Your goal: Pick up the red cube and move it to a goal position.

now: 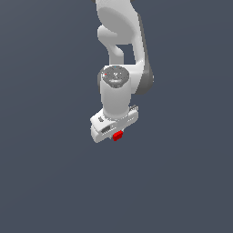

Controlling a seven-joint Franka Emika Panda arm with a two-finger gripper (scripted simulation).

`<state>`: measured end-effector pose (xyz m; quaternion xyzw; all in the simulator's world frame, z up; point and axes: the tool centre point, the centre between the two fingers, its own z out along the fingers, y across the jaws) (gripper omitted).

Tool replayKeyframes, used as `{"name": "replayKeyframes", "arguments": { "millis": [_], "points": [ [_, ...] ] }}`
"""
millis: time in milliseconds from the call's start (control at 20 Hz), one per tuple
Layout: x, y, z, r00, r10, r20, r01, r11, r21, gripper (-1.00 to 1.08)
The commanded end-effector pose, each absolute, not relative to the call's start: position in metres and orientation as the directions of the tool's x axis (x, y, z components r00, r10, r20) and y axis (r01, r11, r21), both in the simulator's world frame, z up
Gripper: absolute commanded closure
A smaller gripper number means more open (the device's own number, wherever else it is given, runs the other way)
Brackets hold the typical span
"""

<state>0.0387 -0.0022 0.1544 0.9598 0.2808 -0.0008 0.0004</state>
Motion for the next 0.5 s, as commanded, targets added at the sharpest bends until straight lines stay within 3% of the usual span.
{"name": "replayKeyframes", "arguments": {
  "millis": [0,450],
  "points": [
    [0.031,0.006,0.183,0.842,0.539,-0.001,0.539,-0.842,0.001,1.08],
    [0.008,0.034,0.276,0.842,0.539,-0.001,0.539,-0.842,0.001,1.08]
  ]
}}
